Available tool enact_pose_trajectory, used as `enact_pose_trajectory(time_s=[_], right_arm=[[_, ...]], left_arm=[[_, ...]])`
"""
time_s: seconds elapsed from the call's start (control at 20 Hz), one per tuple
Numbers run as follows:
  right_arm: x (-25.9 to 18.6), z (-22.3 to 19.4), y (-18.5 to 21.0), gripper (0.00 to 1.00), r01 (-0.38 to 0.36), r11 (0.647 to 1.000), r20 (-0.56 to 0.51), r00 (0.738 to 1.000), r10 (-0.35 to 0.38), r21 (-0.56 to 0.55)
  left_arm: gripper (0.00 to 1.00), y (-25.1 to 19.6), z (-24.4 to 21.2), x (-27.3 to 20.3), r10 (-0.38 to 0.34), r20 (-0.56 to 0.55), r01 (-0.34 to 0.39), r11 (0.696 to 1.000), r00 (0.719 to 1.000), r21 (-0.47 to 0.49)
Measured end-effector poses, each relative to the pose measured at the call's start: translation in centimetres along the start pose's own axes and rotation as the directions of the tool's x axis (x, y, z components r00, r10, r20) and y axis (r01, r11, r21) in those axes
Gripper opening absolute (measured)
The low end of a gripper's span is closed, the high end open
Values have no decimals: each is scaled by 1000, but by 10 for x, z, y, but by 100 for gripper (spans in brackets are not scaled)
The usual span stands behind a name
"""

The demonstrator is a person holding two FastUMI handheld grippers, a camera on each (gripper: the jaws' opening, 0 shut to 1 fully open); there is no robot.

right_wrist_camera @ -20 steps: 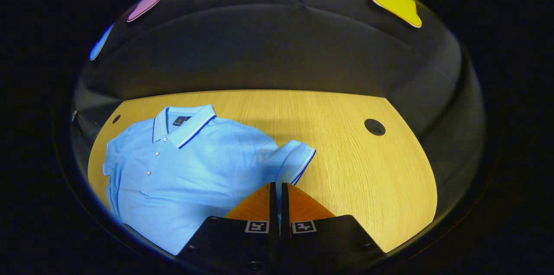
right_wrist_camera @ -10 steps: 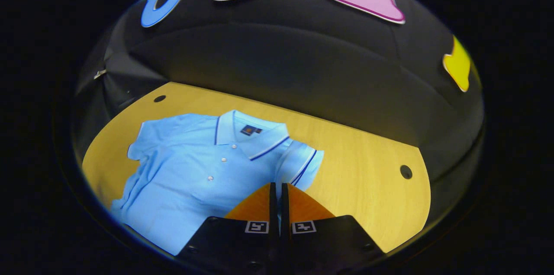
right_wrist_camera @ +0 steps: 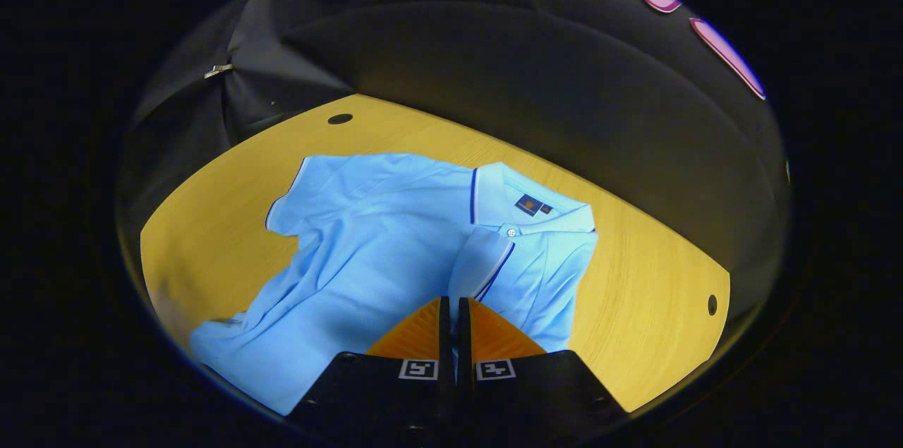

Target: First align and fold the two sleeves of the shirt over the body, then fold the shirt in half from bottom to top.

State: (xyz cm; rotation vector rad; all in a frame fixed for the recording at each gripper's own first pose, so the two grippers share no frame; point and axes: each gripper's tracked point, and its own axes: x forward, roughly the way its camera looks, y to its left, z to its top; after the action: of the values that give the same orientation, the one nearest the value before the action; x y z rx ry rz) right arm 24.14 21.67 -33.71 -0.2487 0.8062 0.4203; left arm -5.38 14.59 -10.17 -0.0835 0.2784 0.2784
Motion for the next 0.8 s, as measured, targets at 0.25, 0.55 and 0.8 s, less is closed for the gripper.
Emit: enact_pose_trajectory(time_s=[0.25,0.55,0.8], right_arm=[[11,-11,16,5,-38,999,-49,998,39,15],[13,-16,23,23,-69,992,-77,994,77,102],[11,-13,36,54,-127,979,-65,988,139,162]], left_arm=[[95,7,-6,-4,19,-12,-19,1000,1000,-8],[95,10,-8,-2,27,-13,-27,999,1000,-17],[95,6,-9,1,17,-17,-18,1000,1000,-10]])
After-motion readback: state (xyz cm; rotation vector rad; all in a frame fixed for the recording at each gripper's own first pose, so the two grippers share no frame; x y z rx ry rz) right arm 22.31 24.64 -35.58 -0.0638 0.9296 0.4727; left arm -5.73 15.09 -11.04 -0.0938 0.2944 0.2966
